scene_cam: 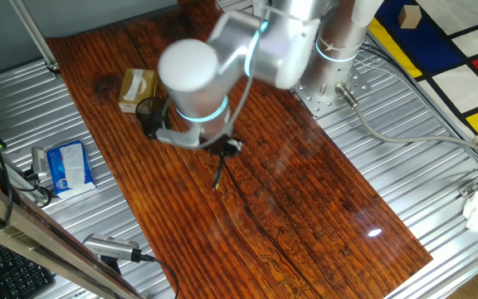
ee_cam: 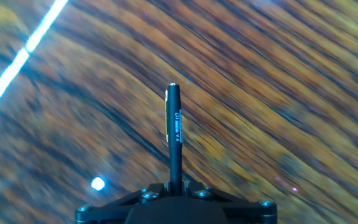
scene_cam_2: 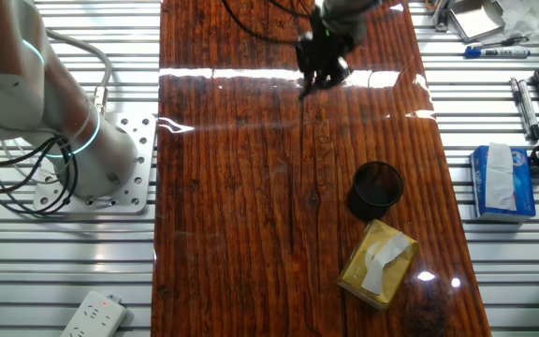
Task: Put the pen into the pen holder
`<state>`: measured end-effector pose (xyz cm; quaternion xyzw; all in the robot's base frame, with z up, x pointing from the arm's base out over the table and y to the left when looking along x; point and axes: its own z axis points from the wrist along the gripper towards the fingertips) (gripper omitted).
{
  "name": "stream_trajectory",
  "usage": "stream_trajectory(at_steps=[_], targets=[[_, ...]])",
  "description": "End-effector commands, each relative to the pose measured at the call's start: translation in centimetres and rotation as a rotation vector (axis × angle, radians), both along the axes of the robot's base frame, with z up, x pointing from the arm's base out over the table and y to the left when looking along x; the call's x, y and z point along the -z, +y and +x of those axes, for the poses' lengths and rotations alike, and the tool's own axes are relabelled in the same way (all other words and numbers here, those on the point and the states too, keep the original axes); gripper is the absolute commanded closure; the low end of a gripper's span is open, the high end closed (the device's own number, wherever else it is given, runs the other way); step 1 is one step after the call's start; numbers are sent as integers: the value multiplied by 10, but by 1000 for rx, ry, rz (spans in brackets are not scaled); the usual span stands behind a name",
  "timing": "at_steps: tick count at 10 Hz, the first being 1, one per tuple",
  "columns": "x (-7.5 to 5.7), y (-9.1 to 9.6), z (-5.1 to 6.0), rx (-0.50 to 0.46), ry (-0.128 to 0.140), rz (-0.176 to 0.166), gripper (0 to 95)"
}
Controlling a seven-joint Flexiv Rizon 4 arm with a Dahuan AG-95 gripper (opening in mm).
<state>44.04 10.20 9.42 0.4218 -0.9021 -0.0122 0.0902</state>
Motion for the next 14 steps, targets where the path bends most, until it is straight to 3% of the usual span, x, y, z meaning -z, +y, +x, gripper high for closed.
stream_trajectory(at_steps=[1,2,5,7,9,11,12,14], targets=[[-10,-44,-3,-71,6,0,950],[-17,-59,-1,-89,21,2,950],[-34,-76,0,-108,60,-1,950],[-39,-83,3,-119,76,3,950],[-42,-91,6,-122,112,1,950],[-46,-93,6,-125,137,-23,950],[-47,-93,8,-130,151,-51,950],[-48,-93,9,-134,152,-53,950]])
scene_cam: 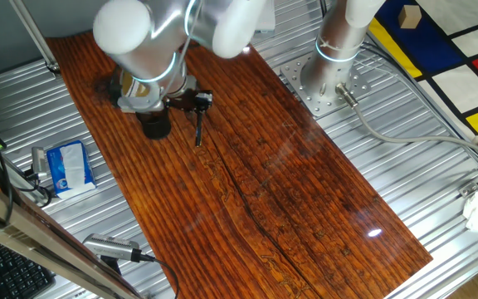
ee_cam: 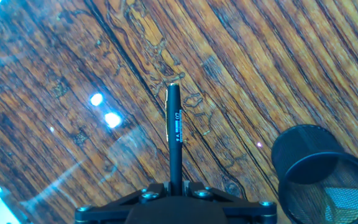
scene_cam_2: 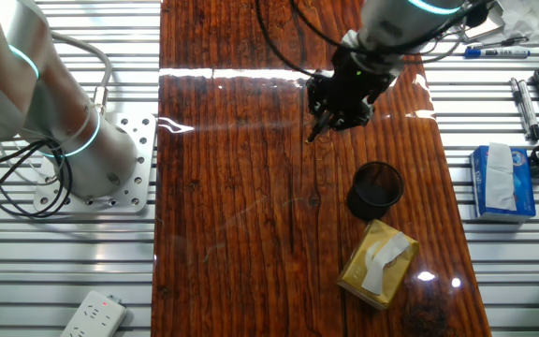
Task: Put the pen into the pen holder
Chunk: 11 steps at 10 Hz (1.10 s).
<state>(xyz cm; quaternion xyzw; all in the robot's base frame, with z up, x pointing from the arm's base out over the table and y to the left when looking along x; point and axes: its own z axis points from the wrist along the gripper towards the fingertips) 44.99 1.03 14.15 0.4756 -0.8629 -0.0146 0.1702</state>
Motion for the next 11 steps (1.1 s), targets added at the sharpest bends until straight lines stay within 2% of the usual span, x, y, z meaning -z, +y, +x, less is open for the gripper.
stream_trajectory(at_steps=[1,2,3,5,8,10,11], targets=[[0,-1,-1,-6,3,-7,950],[0,-1,0,-5,6,-16,950],[2,-1,3,-22,23,-33,950],[5,-1,7,-43,35,-55,950],[4,0,10,-46,70,-93,950],[4,0,10,-45,92,-109,950],[3,0,10,-44,93,-110,950]])
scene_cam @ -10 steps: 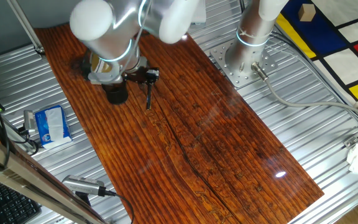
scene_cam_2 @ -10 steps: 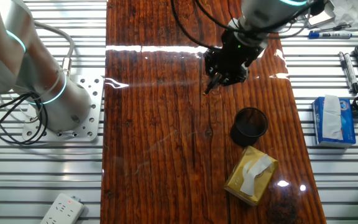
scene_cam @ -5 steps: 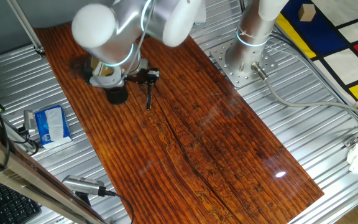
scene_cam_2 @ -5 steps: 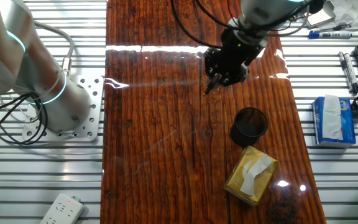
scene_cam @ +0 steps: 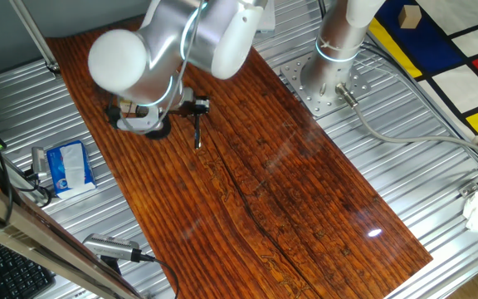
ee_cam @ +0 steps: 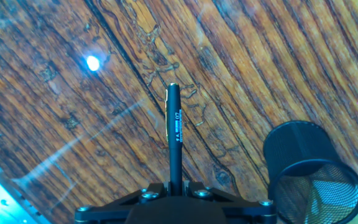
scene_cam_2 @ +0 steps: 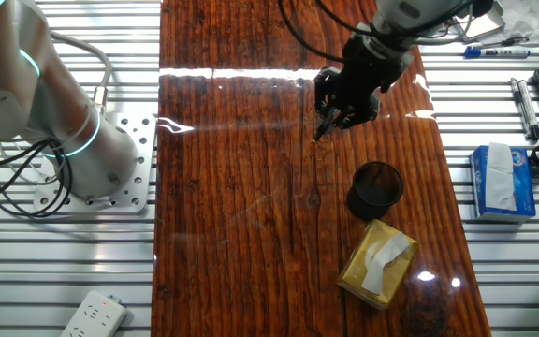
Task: Put the pen into the pen holder
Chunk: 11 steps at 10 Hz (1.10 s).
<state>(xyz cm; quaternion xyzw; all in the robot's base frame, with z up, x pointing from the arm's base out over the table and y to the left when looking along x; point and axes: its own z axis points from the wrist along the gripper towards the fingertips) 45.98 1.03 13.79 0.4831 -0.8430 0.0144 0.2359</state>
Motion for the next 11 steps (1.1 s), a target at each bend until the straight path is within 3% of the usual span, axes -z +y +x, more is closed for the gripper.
stream_trajectory(at_steps=[1,4,11], targets=[[-1,0,0,2,1,0,950],[-1,0,-1,1,1,1,950],[-1,0,-1,-39,6,42,950]])
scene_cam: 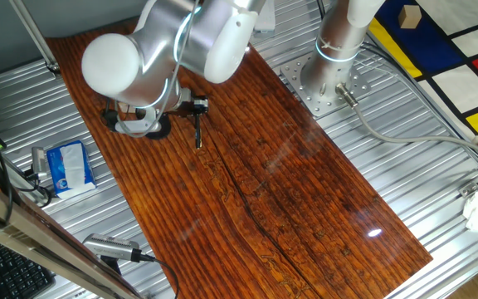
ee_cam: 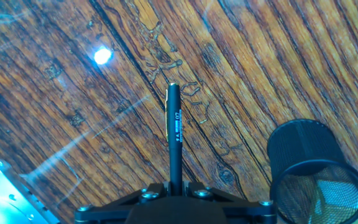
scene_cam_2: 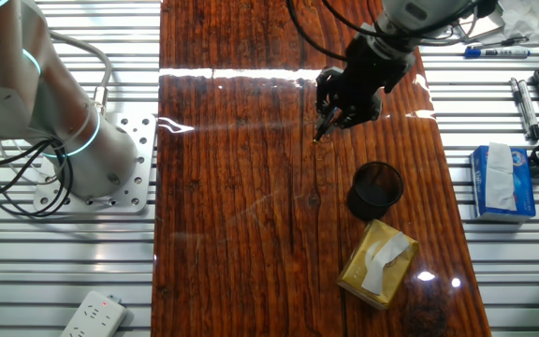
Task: Put the pen into the pen holder
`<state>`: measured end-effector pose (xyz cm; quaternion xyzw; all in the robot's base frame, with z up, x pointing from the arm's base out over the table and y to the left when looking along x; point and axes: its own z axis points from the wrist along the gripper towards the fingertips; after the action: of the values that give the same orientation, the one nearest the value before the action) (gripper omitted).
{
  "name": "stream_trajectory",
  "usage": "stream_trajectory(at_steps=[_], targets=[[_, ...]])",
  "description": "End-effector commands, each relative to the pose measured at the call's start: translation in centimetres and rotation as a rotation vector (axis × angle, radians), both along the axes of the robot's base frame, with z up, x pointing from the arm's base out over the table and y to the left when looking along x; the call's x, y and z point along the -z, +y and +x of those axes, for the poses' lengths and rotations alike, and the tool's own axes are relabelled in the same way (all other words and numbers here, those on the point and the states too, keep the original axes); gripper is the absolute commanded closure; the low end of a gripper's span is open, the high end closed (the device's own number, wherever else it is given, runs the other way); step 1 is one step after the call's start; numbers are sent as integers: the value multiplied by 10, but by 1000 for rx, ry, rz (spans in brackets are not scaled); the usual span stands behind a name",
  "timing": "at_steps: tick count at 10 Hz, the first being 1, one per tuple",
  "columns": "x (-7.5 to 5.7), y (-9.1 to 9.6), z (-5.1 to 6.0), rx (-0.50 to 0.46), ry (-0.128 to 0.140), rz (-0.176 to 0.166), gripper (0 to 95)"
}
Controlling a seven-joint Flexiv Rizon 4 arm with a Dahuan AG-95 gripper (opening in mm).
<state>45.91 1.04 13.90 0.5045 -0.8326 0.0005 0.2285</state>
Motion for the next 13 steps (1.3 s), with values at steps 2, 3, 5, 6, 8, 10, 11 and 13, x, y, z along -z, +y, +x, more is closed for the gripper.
stream_trajectory(at_steps=[2,3,5,6,8,10,11,13], targets=[[0,0,0,25,-13,-19,950],[0,0,0,41,-18,-32,950],[0,0,0,71,-29,-40,950],[0,0,0,85,-36,-41,950],[0,0,0,92,-42,-44,950],[0,0,0,97,-44,-58,950],[0,0,0,100,-44,-56,950],[0,0,0,107,-46,-56,950]])
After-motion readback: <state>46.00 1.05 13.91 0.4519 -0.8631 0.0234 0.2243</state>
